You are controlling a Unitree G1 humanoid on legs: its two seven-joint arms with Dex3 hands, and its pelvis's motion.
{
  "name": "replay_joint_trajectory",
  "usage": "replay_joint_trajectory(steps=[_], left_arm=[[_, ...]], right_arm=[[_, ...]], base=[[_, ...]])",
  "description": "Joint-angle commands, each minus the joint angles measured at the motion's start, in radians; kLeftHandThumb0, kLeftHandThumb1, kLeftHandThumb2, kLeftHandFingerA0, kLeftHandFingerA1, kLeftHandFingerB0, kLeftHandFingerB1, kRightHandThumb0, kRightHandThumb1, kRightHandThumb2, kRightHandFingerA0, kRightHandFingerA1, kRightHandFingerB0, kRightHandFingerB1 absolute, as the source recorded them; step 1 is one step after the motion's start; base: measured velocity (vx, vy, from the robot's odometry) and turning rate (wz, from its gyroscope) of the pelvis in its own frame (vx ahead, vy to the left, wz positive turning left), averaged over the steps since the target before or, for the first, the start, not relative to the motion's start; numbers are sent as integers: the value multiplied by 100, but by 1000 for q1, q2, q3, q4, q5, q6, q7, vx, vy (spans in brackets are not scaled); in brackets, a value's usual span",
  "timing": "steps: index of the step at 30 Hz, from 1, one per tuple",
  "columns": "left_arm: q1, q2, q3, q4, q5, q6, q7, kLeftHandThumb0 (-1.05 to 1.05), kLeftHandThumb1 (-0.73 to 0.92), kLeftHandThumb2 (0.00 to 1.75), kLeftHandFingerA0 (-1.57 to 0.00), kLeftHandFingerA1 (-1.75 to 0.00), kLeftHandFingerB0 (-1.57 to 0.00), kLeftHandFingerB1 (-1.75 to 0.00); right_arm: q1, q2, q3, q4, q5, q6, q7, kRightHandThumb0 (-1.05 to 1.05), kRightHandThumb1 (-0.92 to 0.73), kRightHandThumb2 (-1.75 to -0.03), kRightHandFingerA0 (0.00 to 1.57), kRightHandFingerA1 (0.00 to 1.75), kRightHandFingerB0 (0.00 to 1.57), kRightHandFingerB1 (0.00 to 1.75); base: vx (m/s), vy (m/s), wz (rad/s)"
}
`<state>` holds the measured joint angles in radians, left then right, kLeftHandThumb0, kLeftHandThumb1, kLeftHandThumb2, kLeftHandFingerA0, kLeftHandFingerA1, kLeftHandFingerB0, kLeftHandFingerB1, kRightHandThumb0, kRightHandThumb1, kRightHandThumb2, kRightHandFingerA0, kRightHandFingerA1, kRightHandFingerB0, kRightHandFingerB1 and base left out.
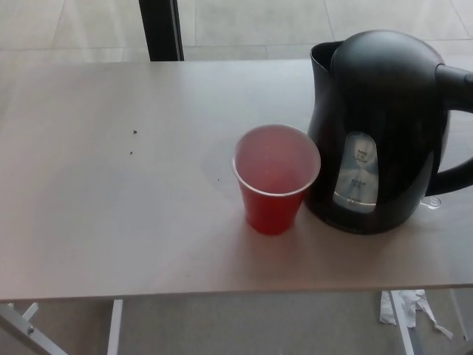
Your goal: The robot uses its right hand to lift up a kettle kept on the middle of the desk by its handle and tilt it into a glass kept next to it to pour out water
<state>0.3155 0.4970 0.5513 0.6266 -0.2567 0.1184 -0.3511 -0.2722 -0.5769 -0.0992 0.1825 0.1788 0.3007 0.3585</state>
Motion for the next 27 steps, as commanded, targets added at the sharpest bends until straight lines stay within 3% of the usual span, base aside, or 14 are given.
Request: replay_joint_trajectory(steps=[1, 5, 6, 12, 14, 15, 16, 17, 18, 19, 21, 22, 25, 27], left_arm=[[7, 9, -7, -11, -2, 16, 0, -76, 56, 96, -54, -66, -31, -55], [7, 10, -9, -11, -3, 15, -1, -79, 56, 96, -54, -65, -31, -55], [11, 8, -7, -14, -7, 4, -8, -75, 70, 62, -56, -58, -34, -47], [-1, 12, -12, -1, -5, 29, 8, -74, 72, 62, -58, -56, -32, -44], [2, 18, -16, 4, -1, 9, -4, -74, 73, 62, -57, -57, -31, -46], [6, 19, -19, -4, 3, 11, -1, -74, 57, 97, -50, -64, -24, -53], [6, 19, -20, -8, 4, 14, 3, -74, 73, 63, -59, -57, -31, -46], [6, 20, -21, -8, 4, 15, 3, -74, 73, 63, -59, -57, -31, -46], [4, 20, -21, -6, 4, 13, 4, -74, 74, 62, -59, -56, -31, -46], [4, 20, -22, -5, 4, 13, 4, -74, 74, 62, -59, -56, -31, -46], [2, 19, -22, -12, 1, 24, 7, -73, 74, 62, -60, -57, -31, -46], [5, 19, -21, -12, -1, 19, 1, -73, 75, 63, -59, -58, -31, -46], [2, 17, -22, 3, 2, 15, 8, -73, 75, 63, -59, -56, -33, -47], [-2, 18, -25, 10, 5, 17, 11, -74, 75, 63, -59, -55, -33, -46]], right_arm=[[-14, 35, -13, -34, -27, 43, -52, -68, -57, -58, 37, 43, 27, 29], [-25, 64, -14, -57, -29, 72, -57, -72, -56, -58, 40, 46, 25, 30], [-31, 77, -12, -70, -26, 95, -65, -72, -44, -83, 30, 52, 16, 41], [-14, 103, -17, -102, -35, 97, -79, -68, -56, -58, 36, 46, 24, 30], [5, 113, -28, -116, -37, 102, -91, -54, -62, -59, 66, 68, 25, 33], [5, 114, -29, -114, -47, 109, -102, -49, -67, -61, 77, 71, 28, 34], [5, 118, -33, -108, -55, 105, -115, -43, -71, -63, 89, 73, 33, 36], [7, 120, -34, -109, -57, 106, -117, -43, -71, -63, 89, 73, 33, 36], [6, 142, -53, -101, -53, 91, -147, -26, -75, -63, 96, 127, 47, 42], [6, 153, -62, -98, -53, 84, -159, -26, -75, -63, 96, 127, 47, 42], [1, 185, -94, -90, -44, 64, -183, -11, -76, -79, 102, 169, 76, 59], [9, 205, -109, -82, -57, -14, -206, -5, -52, -124, 90, 173, 94, 99], [8, 245, -123, -75, -101, -67, -285, -7, -45, -137, 92, 173, 86, 156], [4, 266, -140, -75, -109, -71, -318, -7, -51, -136, 96, 175, 83, 156]], base=[[0, 0, 0], [0, 0, 0], [0, 0, 0], [0, 0, 0], [0, 0, 0], [0, 0, 0], [0, 0, 0], [0, 0, 0], [0, 0, 0], [0, 0, 0], [0, 0, 0], [0, 0, 0], [0, 0, 0], [0, 0, 0]])
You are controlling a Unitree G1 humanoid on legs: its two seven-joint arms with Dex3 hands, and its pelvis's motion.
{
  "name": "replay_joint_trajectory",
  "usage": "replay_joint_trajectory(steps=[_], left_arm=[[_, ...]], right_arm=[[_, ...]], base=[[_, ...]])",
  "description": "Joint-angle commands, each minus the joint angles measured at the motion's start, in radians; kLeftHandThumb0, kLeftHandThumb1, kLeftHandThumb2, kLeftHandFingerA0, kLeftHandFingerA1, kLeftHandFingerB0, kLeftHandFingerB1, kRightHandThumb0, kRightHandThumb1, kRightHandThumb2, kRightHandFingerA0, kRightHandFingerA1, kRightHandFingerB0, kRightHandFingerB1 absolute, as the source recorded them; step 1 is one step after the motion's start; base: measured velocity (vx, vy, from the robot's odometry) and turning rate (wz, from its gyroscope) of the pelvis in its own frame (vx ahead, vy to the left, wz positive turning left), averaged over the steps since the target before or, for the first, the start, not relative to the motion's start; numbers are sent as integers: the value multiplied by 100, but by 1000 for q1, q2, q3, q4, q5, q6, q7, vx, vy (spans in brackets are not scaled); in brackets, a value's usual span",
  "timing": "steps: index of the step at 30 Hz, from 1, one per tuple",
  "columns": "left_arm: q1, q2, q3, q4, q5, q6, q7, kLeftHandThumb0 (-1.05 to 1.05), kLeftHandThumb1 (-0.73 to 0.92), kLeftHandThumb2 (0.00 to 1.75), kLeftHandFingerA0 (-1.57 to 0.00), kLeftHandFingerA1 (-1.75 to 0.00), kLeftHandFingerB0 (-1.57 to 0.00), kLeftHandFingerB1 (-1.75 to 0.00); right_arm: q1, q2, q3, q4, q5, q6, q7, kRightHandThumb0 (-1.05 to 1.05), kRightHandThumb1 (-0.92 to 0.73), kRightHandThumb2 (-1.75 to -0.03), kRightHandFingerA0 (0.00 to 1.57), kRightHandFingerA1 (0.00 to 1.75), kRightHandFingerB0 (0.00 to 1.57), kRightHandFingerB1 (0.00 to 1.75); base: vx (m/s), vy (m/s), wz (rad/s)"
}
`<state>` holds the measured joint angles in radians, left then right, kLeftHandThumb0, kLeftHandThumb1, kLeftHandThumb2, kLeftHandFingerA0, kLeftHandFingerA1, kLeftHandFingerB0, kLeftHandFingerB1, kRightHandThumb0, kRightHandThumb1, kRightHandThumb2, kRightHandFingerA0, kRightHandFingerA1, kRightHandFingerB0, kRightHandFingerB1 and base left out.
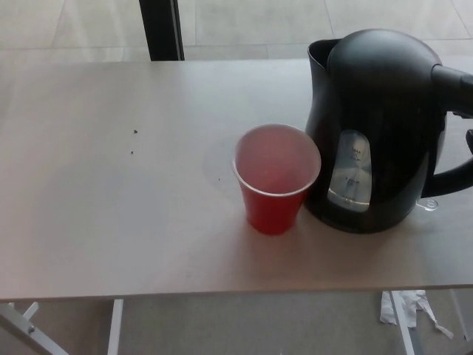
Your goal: The robot uses its right hand to lift up a kettle kept on the middle of the desk by its handle and tilt it into a glass kept next to it to pour out water
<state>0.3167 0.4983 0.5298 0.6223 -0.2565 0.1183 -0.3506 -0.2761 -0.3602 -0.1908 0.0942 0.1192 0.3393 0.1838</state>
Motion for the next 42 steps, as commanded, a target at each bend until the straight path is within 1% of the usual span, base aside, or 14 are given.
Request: replay_joint_trajectory(steps=[1, 14, 19, 26, 30, 31, 32, 33, 35, 36, 37, 39, 40, 42], left_arm=[[1, 17, -6, 10, 6, 12, 4, -75, 76, 63, -59, -56, -32, -46], [2, 20, -10, -14, 6, 25, 9, -74, 77, 63, -60, -57, -32, -46], [-3, 27, -9, -14, 7, 33, 10, -72, 78, 64, -59, -56, -33, -46], [-27, 44, -18, 20, 22, 30, 17, -70, 81, 64, -60, -56, -36, -46], [-24, 40, -4, -1, 3, 56, 29, -69, 79, 63, -64, -58, -38, -48], [-17, 42, -9, -12, 9, 52, 26, -71, 80, 64, -65, -58, -37, -47], [-16, 43, -10, -13, 11, 52, 26, -71, 80, 64, -65, -58, -37, -47], [-19, 45, -10, -5, 13, 54, 28, -70, 80, 64, -63, -55, -37, -47], [-20, 48, -12, 14, 13, 26, 10, -71, 80, 64, -62, -57, -35, -47], [-19, 48, -10, 14, 11, 30, 11, -71, 80, 64, -63, -57, -36, -48], [-22, 48, -10, 15, 10, 34, 13, -71, 80, 64, -62, -56, -36, -47], [-22, 48, -8, 7, 7, 42, 14, -70, 80, 64, -61, -56, -36, -47], [-24, 52, -10, 8, 10, 46, 16, -71, 80, 65, -61, -55, -35, -46], [-27, 53, -12, 7, 15, 51, 26, -72, 79, 63, -65, -56, -38, -47]], right_arm=[[4, 54, -52, 16, -59, -117, -160, -7, -51, -137, 96, 175, 81, 156], [-46, 53, -75, 141, -146, -361, -264, -13, -44, -127, 87, 173, 79, 155], [-102, 36, -114, 236, -87, -474, -219, -10, -45, -133, 98, 175, 83, 155], [-133, 19, -179, 197, 49, -299, -73, -5, -51, -126, 97, 175, 80, 160], [-132, 13, -183, 223, 77, -341, 8, -6, -58, -115, 96, 175, 79, 157], [-148, 11, -191, 226, 97, -290, 17, -10, -56, -115, 128, 149, 98, 130], [-149, 12, -193, 226, 98, -285, 19, -10, -56, -115, 128, 149, 98, 130], [-163, 15, -204, 229, 122, -259, 30, -3, -59, -115, 96, 175, 79, 155], [-181, 11, -211, 241, 135, -241, 44, -2, -57, -116, 93, 175, 77, 158], [-191, 4, -209, 255, 133, -248, 58, -10, -55, -111, 125, 145, 99, 129], [-198, -1, -207, 260, 133, -248, 68, -6, -57, -116, 93, 175, 76, 161], [-213, -9, -206, 275, 140, -252, 101, -5, -59, -114, 93, 175, 78, 158], [-219, -11, -203, 277, 143, -254, 116, -13, -67, -92, 92, 175, 78, 159], [-219, -13, -187, 267, 130, -256, 122, -5, -53, -124, 92, 175, 78, 161]], base=[[0, 0, 0], [0, 0, 0], [0, 0, 0], [0, 0, 0], [0, 0, 0], [0, 0, 0], [0, 0, 0], [0, 0, 0], [0, 0, 0], [0, 0, 0], [0, 0, 0], [0, 0, 0], [0, 0, 0], [0, 0, 0]])
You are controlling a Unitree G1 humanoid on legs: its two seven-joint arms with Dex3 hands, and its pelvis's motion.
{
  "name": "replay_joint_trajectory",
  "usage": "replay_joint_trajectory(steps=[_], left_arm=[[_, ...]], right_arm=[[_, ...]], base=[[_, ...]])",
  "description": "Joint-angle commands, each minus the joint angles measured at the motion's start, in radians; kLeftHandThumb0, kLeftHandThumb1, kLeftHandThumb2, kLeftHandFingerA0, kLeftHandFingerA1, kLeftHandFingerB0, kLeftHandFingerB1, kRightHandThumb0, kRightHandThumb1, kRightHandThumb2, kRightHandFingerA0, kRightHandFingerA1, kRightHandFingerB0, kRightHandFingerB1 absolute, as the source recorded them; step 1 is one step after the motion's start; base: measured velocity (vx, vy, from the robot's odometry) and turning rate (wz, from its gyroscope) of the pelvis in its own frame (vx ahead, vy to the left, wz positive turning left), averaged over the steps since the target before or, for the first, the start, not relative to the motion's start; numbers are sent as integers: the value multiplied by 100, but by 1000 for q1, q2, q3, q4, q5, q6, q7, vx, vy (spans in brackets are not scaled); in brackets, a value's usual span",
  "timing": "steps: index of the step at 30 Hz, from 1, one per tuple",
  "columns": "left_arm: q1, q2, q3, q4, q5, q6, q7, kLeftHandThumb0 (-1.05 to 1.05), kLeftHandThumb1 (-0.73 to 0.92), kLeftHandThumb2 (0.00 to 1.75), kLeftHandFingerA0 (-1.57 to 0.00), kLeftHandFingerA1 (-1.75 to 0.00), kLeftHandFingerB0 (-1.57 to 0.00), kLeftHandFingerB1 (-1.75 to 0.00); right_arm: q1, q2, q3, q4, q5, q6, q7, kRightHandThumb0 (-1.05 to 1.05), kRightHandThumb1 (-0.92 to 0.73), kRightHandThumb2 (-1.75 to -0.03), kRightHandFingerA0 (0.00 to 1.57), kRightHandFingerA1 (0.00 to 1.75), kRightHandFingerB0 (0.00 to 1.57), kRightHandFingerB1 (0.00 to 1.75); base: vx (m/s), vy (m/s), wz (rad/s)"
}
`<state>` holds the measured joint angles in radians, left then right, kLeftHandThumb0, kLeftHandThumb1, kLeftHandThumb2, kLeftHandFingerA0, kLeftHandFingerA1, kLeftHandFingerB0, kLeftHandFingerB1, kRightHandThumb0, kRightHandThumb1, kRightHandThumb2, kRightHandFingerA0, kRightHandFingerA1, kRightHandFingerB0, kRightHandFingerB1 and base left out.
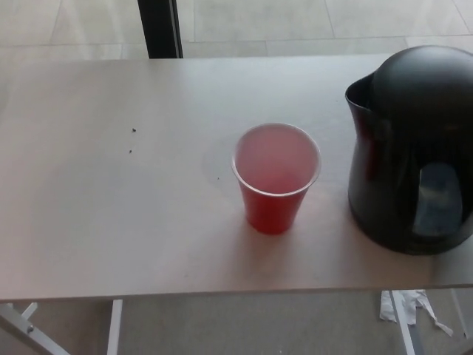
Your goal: The robot uses its right hand to lift up a kettle kept on the middle of the desk by its handle and tilt it into a glass kept next to it to pour out water
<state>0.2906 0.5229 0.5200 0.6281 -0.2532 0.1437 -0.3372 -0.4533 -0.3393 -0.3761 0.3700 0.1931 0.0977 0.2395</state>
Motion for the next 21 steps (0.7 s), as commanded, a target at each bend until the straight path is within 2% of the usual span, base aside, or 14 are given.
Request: replay_joint_trajectory(steps=[1, 4, 6, 7, 8, 9, 11, 16, 17, 21], left_arm=[[-7, 31, -5, 14, 15, 16, 11, -71, 81, 64, -63, -57, -36, -47], [-8, 30, -6, 19, 13, 8, 11, -71, 79, 64, -63, -56, -38, -48], [-14, 28, -5, 20, 12, 27, 23, -71, 78, 63, -67, -56, -40, -47], [-11, 32, -13, 26, 17, 1, 3, -69, 81, 64, -63, -58, -35, -48], [-10, 32, -15, 25, 18, 0, 1, -71, 81, 64, -63, -58, -36, -48], [-11, 31, -15, 22, 17, 11, 8, -71, 80, 64, -63, -56, -37, -47], [-9, 32, -19, 15, 23, 10, 19, -70, 80, 64, -65, -55, -39, -48], [-13, 32, -12, 4, 7, 26, 12, -71, 80, 64, -63, -56, -36, -47], [-10, 37, -17, -1, 12, 24, 9, -70, 81, 65, -61, -56, -36, -47], [-18, 43, -21, 11, 13, 18, 5, -71, 80, 65, -61, -55, -35, -46]], right_arm=[[-29, -40, 28, -29, 22, -26, 67, -3, -51, -127, 92, 175, 80, 161], [7, -67, 123, -79, -85, -61, 56, -5, -51, -125, 99, 169, 88, 153], [26, -73, 141, -100, -89, -78, 60, -3, -50, -129, 99, 170, 87, 152], [35, -69, 153, -119, -92, -76, 49, -4, -43, -130, 101, 168, 91, 151], [47, -57, 177, -167, -123, -14, -1, -5, -40, -130, 101, 167, 92, 151], [57, -52, 189, -195, -136, 10, -20, -4, -39, -134, 97, 172, 88, 159], [67, -41, 204, -224, -160, 38, -60, -4, -36, -141, 96, 175, 86, 163], [67, -23, 223, -254, -199, 76, -124, -7, -34, -143, 94, 175, 85, 164], [74, -12, 224, -262, -196, 61, -126, -10, -40, -136, 97, 175, 85, 164], [92, -15, 239, -277, -222, 26, -129, -13, -40, -136, 98, 175, 86, 161]], base=[[0, 0, 0], [0, 0, 0], [0, 0, 0], [0, 0, 0], [0, 0, 0], [0, 0, 0], [0, 0, 0], [0, 0, 0], [0, 0, 0], [0, 0, 0]])
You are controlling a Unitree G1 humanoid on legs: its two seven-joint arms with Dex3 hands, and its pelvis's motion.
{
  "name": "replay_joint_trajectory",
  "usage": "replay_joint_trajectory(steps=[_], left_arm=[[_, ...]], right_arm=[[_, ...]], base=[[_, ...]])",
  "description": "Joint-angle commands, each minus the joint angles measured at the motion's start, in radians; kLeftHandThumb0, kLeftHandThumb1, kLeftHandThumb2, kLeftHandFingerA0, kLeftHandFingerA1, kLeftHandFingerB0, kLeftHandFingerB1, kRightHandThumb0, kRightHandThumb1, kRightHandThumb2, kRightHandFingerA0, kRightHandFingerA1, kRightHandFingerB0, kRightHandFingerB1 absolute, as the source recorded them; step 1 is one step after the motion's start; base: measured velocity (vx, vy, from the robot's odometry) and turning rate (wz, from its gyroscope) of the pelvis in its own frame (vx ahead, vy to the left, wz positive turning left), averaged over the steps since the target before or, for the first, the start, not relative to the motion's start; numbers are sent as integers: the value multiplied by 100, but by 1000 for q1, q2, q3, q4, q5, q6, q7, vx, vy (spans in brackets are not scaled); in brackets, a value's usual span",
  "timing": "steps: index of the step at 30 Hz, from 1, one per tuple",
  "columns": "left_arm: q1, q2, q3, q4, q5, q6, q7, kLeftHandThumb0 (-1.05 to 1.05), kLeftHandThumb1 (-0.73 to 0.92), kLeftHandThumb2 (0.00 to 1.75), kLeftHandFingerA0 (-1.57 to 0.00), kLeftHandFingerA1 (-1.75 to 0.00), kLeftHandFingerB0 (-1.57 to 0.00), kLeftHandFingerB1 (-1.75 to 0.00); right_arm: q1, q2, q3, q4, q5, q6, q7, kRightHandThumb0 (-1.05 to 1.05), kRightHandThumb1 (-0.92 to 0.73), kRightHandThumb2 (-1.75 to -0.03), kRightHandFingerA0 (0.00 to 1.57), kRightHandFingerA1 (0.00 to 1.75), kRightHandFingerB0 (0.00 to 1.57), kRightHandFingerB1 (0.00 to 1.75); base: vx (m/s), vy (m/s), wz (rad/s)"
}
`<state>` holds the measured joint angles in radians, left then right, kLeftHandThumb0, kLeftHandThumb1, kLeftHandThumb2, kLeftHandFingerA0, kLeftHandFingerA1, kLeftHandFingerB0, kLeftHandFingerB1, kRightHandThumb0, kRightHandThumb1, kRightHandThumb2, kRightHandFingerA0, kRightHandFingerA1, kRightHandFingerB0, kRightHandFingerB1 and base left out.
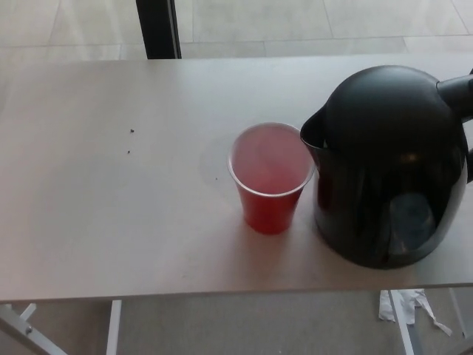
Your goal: The robot uses its right hand to lift up a kettle kept on the middle of the desk by its handle and tilt it into a glass kept next to it to pour out water
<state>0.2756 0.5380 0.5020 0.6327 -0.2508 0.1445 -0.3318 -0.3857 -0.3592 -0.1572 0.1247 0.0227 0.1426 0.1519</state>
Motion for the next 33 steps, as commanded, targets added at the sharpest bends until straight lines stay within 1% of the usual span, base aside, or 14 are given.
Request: replay_joint_trajectory(steps=[1, 3, 8, 10, 11, 14, 15, 17, 18, 20, 24, 25, 26, 33], left_arm=[[-1, 30, -9, 4, 17, 14, 1, -70, 81, 64, -64, -56, -36, -46], [5, 30, -13, -2, 18, 11, 1, -69, 82, 64, -64, -55, -36, -47], [12, 29, -9, -10, 12, 5, 7, -69, 81, 64, -64, -55, -38, -47], [7, 32, -7, -8, 6, 16, 2, -70, 81, 64, -63, -58, -37, -48], [2, 36, -12, 2, 11, 8, -2, -70, 81, 64, -63, -55, -37, -47], [-4, 42, -19, 9, 22, 2, 5, -70, 81, 64, -63, -55, -37, -47], [4, 42, -24, -9, 26, 8, 7, -70, 83, 65, -61, -54, -37, -46], [3, 41, -24, -9, 25, 9, 9, -70, 82, 65, -61, -55, -37, -47], [0, 41, -22, 7, 23, -6, 1, -68, 83, 65, -62, -54, -35, -47], [0, 42, -20, 12, 21, -17, -7, -68, 83, 65, -62, -55, -36, -47], [5, 44, -18, -9, 20, 1, -2, -69, 83, 65, -62, -55, -37, -48], [2, 44, -17, -13, 19, 14, 5, -68, 83, 65, -63, -55, -38, -48], [-3, 44, -16, -16, 18, 27, 12, -68, 82, 64, -64, -56, -39, -49], [-25, 46, -14, 13, 15, 29, 10, -69, 81, 64, -64, -56, -39, -48]], right_arm=[[23, 4, 28, -56, -64, 23, -51, -24, -46, -116, 124, 142, 108, 131], [22, 5, 34, -80, -74, 71, -64, -18, -45, -120, 96, 175, 81, 164], [-1, 28, 13, -109, -60, 185, -98, -14, -37, -125, 94, 175, 77, 168], [-14, 43, -8, -120, -37, 240, -107, -12, -32, -134, 94, 175, 79, 169], [-20, 45, -11, -125, -37, 244, -110, -19, -35, -121, 121, 143, 109, 134], [-26, 52, -15, -136, -41, 257, -108, -19, -35, -121, 121, 143, 109, 134], [-22, 25, 12, -163, -63, 220, -75, -16, -37, -128, 92, 175, 76, 166], [-22, 19, 17, -172, -66, 216, -66, -19, -37, -127, 93, 175, 77, 166], [-33, 13, 28, -205, -77, 251, -64, -27, -40, -121, 124, 144, 105, 132], [-45, 13, 38, -247, -88, 297, -71, -20, -32, -139, 95, 175, 82, 158], [-78, -9, 68, -303, -120, 298, -59, -17, -36, -144, 98, 175, 81, 155], [-87, -14, 73, -316, -121, 311, -53, -21, -42, -119, 123, 143, 102, 130], [-102, -18, 78, -338, -119, 343, -45, -16, -41, -122, 93, 175, 73, 165], [-134, 0, 85, -400, -109, 444, -23, -13, -36, -129, 95, 175, 81, 153]], base=[[0, 0, 0], [0, 0, 0], [0, 0, 0], [0, 0, 0], [0, 0, 0], [0, 0, 0], [0, 0, 0], [0, 0, 0], [0, 0, 0], [0, 0, 0], [0, 0, 0], [0, 0, 0], [0, 0, 0], [0, 0, 0]])
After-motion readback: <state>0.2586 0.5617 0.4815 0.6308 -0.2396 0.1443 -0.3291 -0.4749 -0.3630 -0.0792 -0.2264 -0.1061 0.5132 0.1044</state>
